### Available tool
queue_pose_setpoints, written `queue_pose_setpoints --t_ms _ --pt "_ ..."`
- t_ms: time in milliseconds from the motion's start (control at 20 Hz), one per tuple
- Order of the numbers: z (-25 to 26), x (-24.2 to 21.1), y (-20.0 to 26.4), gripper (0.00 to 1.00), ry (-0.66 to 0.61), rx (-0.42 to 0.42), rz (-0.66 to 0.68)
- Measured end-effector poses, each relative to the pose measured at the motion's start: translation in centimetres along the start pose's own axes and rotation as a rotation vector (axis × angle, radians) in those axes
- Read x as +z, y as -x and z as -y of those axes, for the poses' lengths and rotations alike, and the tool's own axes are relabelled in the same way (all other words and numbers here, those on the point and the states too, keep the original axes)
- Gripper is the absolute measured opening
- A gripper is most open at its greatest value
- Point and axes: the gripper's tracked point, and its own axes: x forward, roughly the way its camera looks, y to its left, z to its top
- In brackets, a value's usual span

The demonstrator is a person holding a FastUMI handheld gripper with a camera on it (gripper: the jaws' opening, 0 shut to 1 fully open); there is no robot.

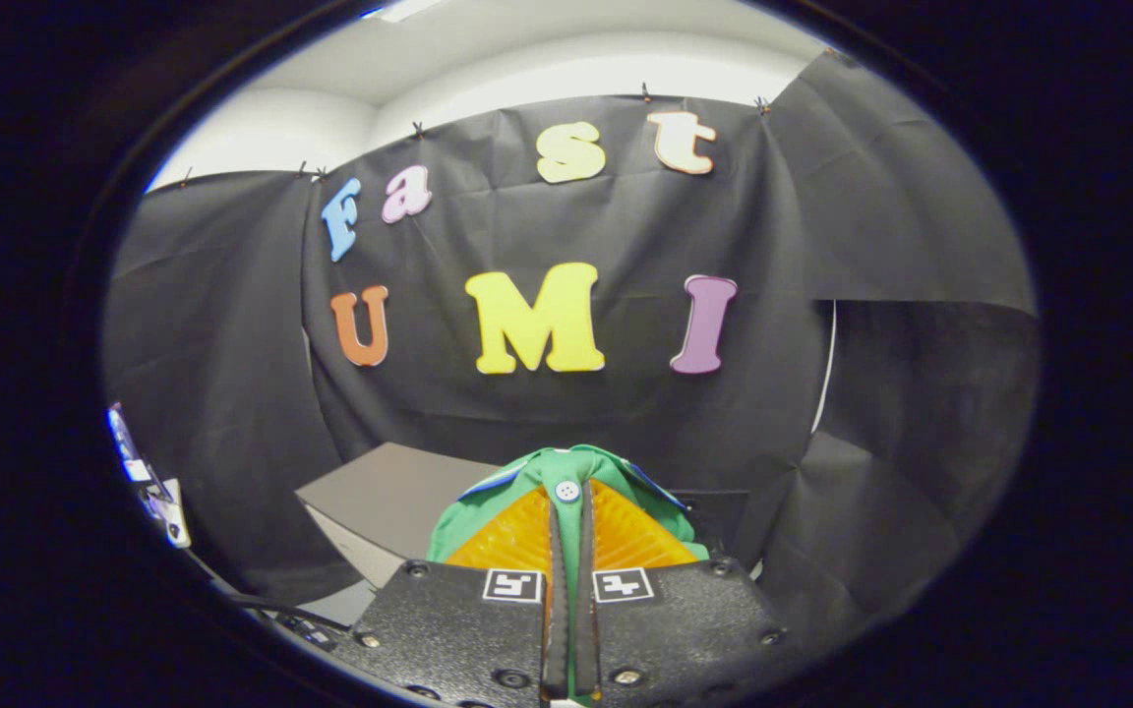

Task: Put the clothes into the washing machine and then close the washing machine lid.

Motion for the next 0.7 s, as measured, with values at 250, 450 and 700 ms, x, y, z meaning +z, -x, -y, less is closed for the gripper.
queue_pose_setpoints --t_ms 250,450,700 --pt "5.2 -5.6 -7.2 0.06 -0.004 0.014 -0.125" --pt "6.5 -11.5 -12.8 0.06 -0.01 0.04 -0.239" --pt "6.7 -19.1 -18.2 0.06 0.002 0.066 -0.376"
